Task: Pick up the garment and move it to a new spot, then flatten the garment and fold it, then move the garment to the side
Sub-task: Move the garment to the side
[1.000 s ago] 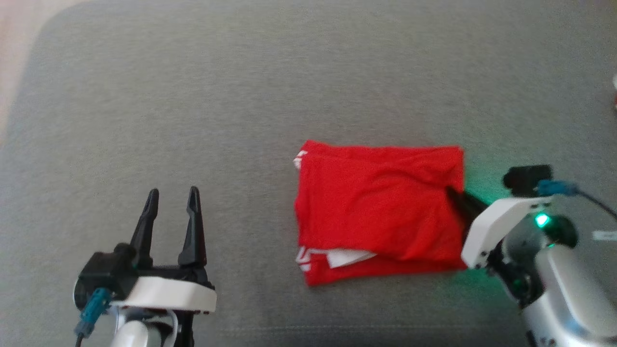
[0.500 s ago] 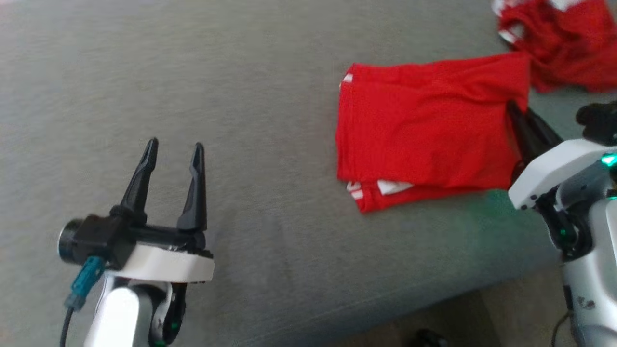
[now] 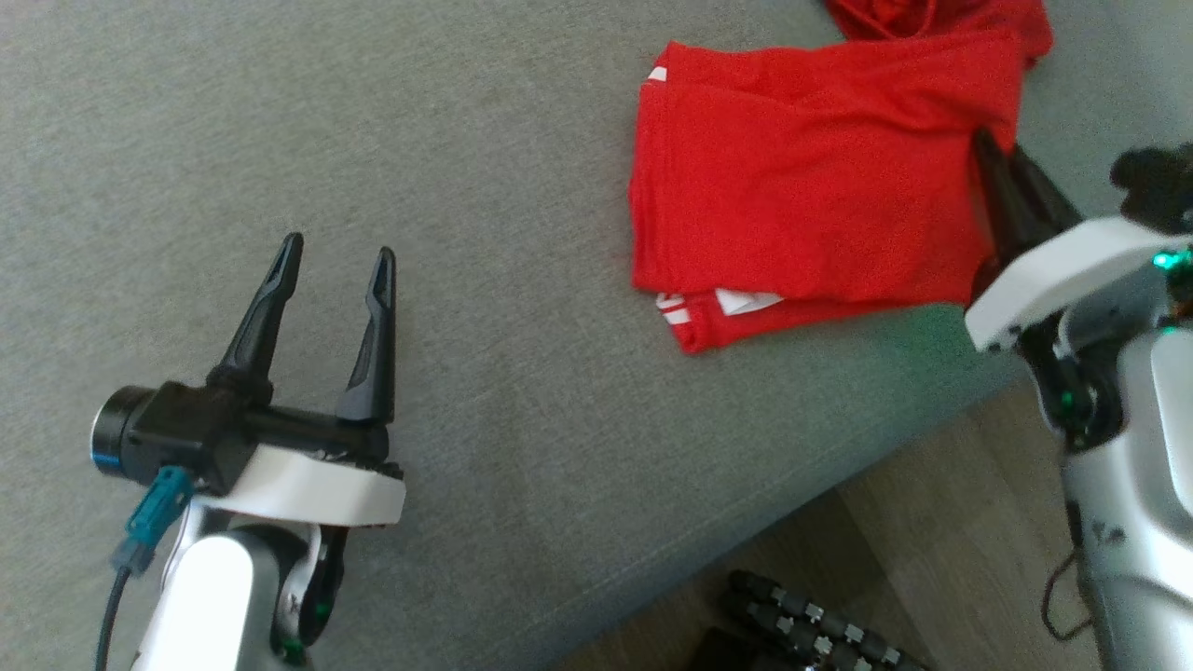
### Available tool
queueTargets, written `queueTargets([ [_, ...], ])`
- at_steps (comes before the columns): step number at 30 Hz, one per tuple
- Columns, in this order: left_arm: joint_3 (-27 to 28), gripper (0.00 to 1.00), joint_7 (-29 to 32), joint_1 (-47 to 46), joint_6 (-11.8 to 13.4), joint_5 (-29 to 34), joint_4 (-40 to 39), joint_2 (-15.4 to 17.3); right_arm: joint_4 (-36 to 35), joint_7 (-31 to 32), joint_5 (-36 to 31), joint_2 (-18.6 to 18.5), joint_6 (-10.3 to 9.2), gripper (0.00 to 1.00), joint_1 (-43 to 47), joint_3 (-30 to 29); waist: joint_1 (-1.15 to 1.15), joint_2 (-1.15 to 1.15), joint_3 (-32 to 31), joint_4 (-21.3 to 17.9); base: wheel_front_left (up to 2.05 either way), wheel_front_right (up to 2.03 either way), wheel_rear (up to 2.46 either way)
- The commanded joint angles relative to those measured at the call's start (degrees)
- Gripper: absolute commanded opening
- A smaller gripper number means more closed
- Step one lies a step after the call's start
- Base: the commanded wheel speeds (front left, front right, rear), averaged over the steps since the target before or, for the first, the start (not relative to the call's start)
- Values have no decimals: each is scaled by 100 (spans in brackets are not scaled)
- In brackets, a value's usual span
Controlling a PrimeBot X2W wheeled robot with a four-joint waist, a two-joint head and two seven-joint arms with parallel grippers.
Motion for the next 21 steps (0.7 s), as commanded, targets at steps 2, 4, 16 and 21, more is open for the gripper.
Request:
queueTargets([
  [2,183,100,-30,-144,34,3,-187,26,-55,-63,-96,-127,-5,0,-443,55,-1,0,-37,121,0,0,0],
  [4,182,100,-87,-152,44,-27,-143,1,93,-69,-211,-240,-5,0,-696,-6,-1,0,-74,238,0,0,0],
  [16,103,100,-460,-175,112,-186,122,-218,1286,-25,-1314,-1273,-5,0,-1888,-633,-1,0,-209,1153,0,0,0],
  [21,105,100,-560,-179,129,-233,194,-260,1632,-82,-1748,-1643,-5,0,-2140,-790,-1,0,-159,1500,0,0,0],
])
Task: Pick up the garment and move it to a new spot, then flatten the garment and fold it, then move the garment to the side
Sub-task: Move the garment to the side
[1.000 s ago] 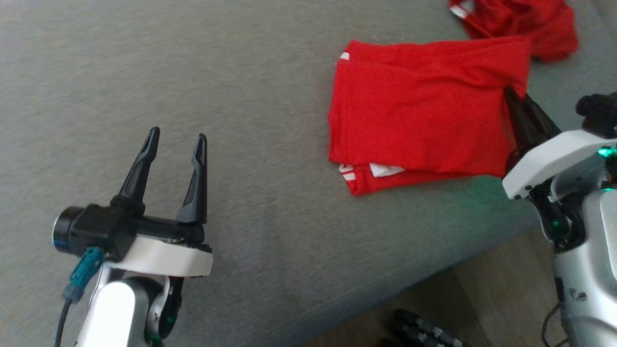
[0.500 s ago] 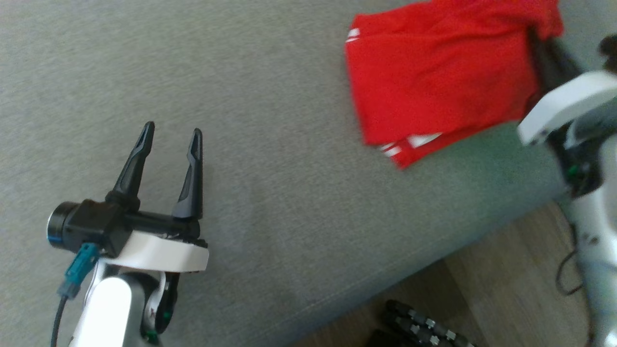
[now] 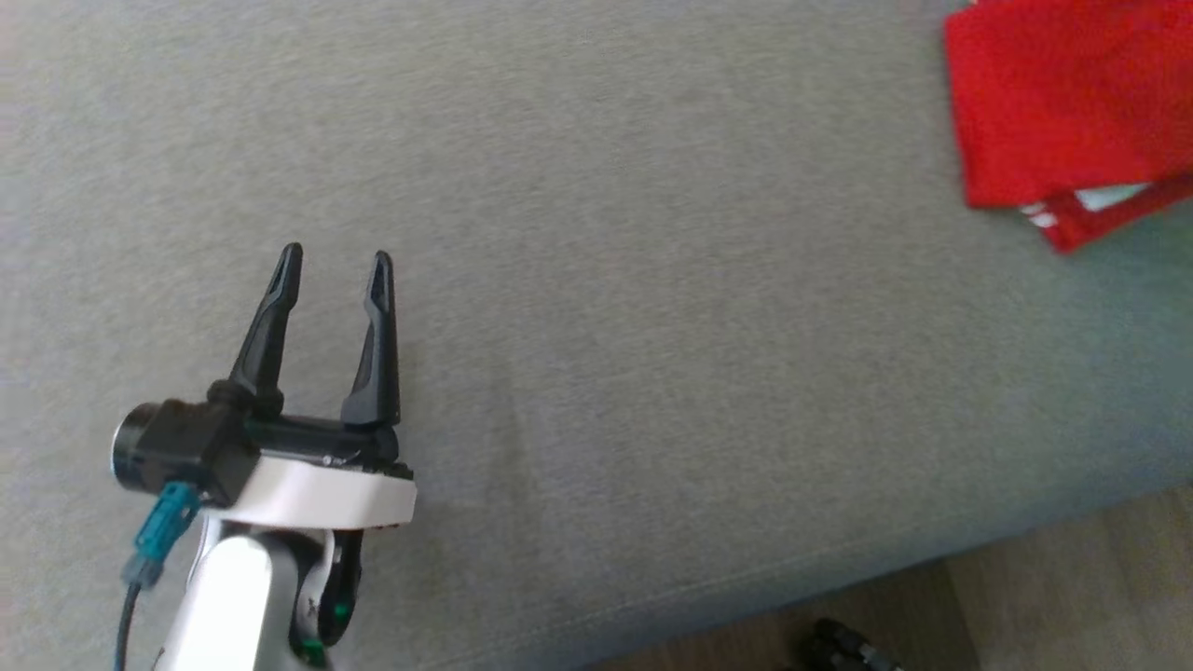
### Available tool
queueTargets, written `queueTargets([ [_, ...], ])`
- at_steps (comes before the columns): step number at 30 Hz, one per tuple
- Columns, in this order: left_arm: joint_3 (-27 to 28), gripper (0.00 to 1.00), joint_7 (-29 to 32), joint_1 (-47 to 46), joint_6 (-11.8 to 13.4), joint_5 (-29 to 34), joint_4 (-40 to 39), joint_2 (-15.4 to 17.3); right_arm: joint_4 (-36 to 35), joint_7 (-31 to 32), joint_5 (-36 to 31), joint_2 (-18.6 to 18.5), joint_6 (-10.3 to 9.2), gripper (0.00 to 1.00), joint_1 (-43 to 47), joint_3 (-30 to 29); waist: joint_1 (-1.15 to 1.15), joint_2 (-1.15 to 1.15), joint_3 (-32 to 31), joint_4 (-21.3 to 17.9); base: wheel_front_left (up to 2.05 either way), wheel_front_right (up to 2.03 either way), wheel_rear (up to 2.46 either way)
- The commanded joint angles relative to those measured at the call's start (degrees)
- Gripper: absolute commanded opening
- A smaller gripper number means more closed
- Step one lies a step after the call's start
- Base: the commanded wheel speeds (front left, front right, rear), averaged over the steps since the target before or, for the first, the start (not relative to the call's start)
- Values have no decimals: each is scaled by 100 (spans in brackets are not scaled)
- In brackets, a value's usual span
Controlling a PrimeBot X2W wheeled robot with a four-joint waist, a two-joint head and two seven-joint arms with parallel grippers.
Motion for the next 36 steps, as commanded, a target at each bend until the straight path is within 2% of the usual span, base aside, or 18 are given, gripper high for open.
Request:
queueTargets([
  [1,130,100,-48,-169,8,-20,-160,-29,-153,-47,-64,-221,-5,0,-188,-26,0,0,45,155,0,0,0],
  [10,63,100,-120,-225,-25,-44,-74,-67,216,40,-764,-746,-5,0,-362,-251,0,0,197,478,0,0,0],
  [11,57,100,-125,-226,-26,-45,-63,-71,229,31,-817,-758,-5,9,-353,-284,0,0,203,493,0,0,0],
  [12,48,100,-130,-226,-23,-42,-55,-78,234,2,-874,-760,-5,45,-348,-336,0,0,208,505,0,0,0],
  [13,43,100,-134,-227,-20,-41,-47,-82,246,-24,-924,-748,-5,100,-335,-386,0,0,211,514,0,0,0],
  [25,68,100,-158,-259,-26,-34,14,-58,128,-393,-1342,-255,-5,100,-247,-687,0,0,217,467,0,0,0],
  [36,201,100,-165,-213,56,-112,228,-70,-108,-1021,-1051,377,-5,100,75,-362,0,0,-293,536,0,0,0],
])
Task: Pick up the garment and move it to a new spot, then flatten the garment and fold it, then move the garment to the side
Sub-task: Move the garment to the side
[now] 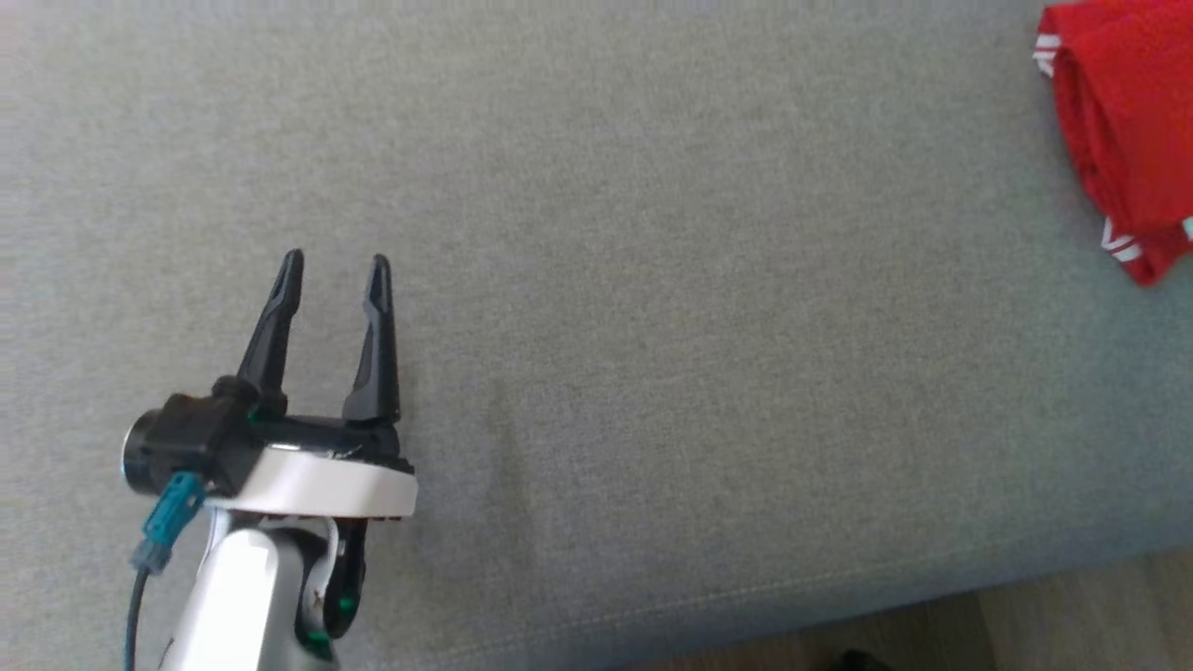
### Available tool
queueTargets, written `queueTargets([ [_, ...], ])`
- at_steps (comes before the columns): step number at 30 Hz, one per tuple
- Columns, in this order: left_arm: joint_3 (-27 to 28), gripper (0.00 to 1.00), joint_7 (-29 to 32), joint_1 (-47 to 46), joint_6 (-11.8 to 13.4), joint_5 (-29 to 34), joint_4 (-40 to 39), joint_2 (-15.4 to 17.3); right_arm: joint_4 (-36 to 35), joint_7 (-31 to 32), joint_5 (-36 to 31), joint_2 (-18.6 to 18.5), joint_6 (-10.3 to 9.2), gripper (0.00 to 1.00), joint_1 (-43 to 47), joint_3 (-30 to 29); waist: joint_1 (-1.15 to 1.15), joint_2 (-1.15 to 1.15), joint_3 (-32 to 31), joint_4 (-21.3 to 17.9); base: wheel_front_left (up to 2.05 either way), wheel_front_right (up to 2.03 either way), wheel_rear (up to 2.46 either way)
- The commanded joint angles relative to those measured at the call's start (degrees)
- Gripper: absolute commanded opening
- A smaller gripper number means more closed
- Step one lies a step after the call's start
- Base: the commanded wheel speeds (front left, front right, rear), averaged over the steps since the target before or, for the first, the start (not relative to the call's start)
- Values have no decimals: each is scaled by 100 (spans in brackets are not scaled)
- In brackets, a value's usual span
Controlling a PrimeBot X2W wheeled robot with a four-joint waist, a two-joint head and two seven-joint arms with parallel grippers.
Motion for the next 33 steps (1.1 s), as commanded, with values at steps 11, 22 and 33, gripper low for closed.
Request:
queueTargets([
  [11,487,100,-69,141,273,-167,40,-125,-775,-851,522,1099,-5,100,842,404,0,0,-997,259,0,0,0],
  [22,699,100,-69,600,478,-145,225,-219,-1499,-1231,748,1844,-5,100,2205,694,0,0,-1819,518,0,0,0],
  [33,585,100,-70,1022,539,-80,501,-247,-1992,-1410,1847,1879,-5,100,3740,1411,0,0,-2217,589,0,0,0],
])
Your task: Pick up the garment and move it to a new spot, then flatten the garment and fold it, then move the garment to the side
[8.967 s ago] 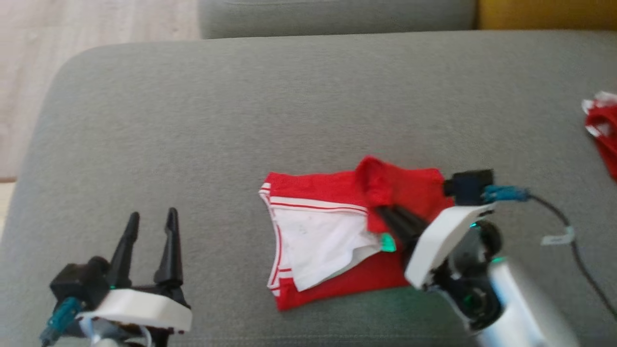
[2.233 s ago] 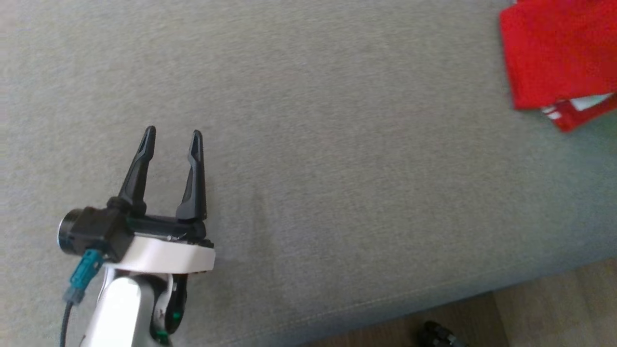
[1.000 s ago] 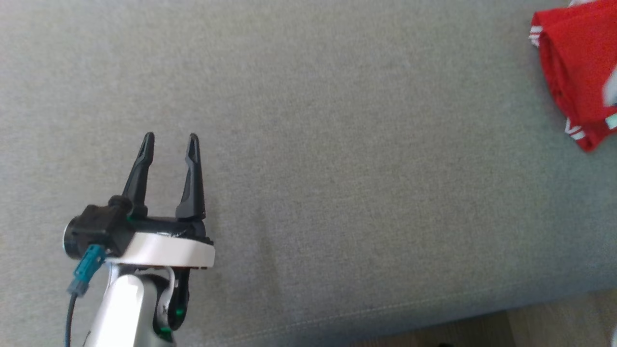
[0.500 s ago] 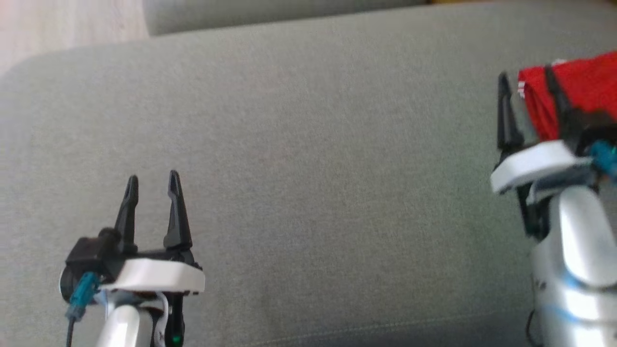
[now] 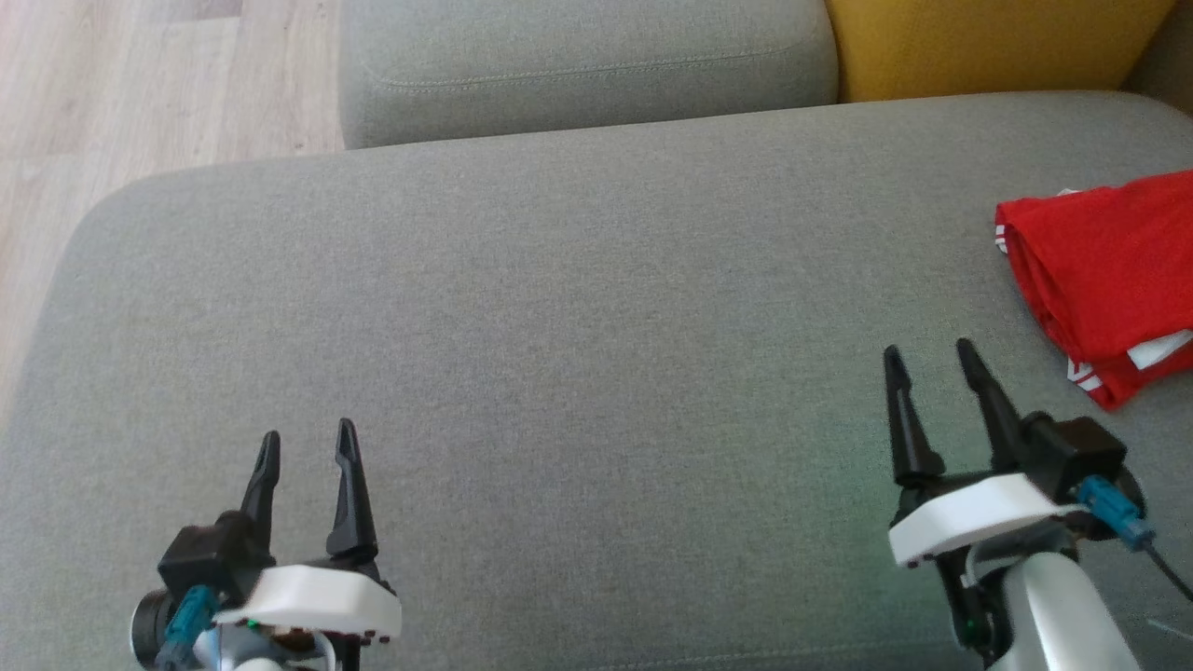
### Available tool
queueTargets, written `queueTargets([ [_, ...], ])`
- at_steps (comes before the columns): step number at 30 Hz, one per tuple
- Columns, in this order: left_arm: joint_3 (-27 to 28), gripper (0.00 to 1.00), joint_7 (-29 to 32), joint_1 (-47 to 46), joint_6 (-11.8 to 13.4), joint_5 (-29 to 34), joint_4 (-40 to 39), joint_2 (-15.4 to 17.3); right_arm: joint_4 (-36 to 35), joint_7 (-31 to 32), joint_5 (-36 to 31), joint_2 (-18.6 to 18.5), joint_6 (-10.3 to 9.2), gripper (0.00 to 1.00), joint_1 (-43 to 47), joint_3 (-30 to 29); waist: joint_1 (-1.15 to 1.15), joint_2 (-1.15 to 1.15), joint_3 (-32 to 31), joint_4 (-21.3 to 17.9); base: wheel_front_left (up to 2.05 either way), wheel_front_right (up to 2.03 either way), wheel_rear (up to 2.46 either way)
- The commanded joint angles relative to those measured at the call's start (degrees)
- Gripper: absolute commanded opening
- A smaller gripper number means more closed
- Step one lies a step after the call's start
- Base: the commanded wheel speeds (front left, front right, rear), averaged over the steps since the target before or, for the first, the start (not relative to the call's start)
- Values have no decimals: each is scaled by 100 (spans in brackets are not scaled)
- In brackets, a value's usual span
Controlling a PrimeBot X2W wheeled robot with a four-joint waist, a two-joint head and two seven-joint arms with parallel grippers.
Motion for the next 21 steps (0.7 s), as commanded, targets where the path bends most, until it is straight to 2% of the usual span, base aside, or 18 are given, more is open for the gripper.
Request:
queueTargets([
  [1,181,100,-70,-184,-25,55,-160,-17,-211,-92,75,-8,-5,100,-197,205,1,0,-7,0,0,0,0],
  [9,94,100,-70,-134,-115,23,-123,-20,-3,-247,259,-8,-5,100,-191,357,1,0,-50,55,0,0,0],
  [21,44,100,-70,-109,-104,-11,-113,-21,126,-298,210,-7,-5,100,-229,368,1,0,-64,45,0,0,0],
])
